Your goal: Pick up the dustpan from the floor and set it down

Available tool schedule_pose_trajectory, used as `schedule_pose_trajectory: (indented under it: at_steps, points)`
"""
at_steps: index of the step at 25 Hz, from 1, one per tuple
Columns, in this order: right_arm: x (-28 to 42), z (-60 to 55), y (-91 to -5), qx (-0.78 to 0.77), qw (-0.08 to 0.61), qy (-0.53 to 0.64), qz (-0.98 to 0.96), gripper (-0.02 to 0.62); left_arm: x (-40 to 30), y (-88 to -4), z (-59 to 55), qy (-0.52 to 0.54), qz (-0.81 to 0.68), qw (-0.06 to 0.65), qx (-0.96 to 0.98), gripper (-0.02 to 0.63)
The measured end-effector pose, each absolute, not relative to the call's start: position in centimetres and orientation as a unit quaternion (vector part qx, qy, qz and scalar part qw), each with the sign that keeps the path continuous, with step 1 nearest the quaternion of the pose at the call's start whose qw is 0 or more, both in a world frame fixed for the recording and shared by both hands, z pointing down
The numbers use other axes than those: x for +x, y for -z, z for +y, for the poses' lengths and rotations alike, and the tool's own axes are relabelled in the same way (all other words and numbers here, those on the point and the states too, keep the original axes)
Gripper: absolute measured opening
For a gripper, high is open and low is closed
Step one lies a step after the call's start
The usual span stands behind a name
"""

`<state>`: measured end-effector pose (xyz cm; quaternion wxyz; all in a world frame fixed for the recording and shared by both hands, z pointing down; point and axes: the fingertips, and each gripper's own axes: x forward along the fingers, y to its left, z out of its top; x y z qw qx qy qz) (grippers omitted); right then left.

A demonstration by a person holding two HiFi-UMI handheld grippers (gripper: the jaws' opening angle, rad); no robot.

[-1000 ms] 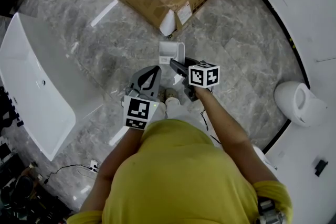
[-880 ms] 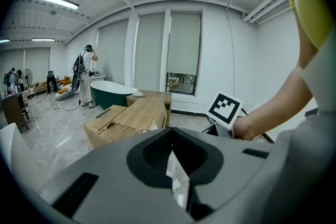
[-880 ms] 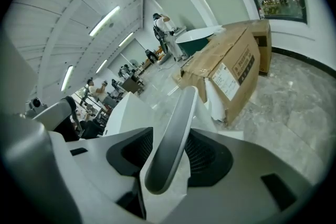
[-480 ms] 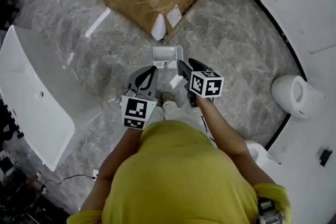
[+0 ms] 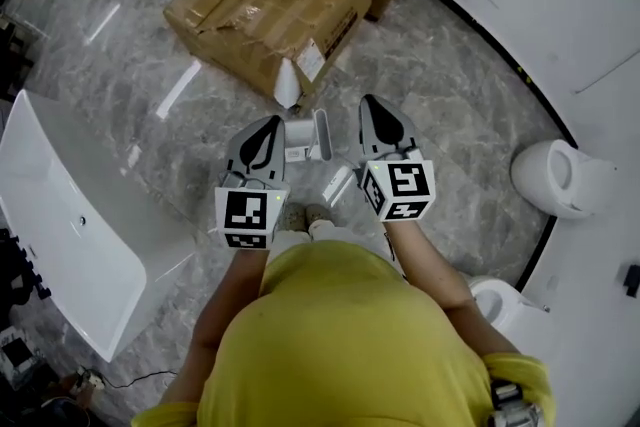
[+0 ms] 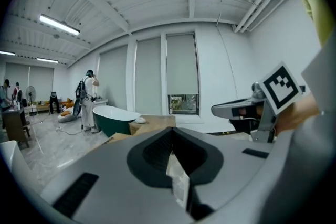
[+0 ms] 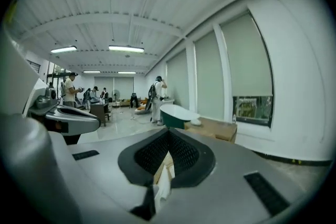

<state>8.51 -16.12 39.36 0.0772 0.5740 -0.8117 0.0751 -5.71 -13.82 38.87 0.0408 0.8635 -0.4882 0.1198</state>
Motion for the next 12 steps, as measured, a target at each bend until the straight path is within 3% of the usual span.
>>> schedule_pose_trajectory:
  at_steps: [6, 12]
  points:
    - [8.7, -15.9, -30.6, 0.583, 0.016, 0.015, -0.812, 0.011, -6.4, -30.0, -15.2, -0.076, -0.526, -0.038, 0.846, 0.0]
    - [8.2, -16.2, -27.4, 0.567, -0.003, 0.033, -0.823, 0.009, -6.9, -26.0, -15.6, -0.055, -0.545, -0.056, 0.835, 0.0]
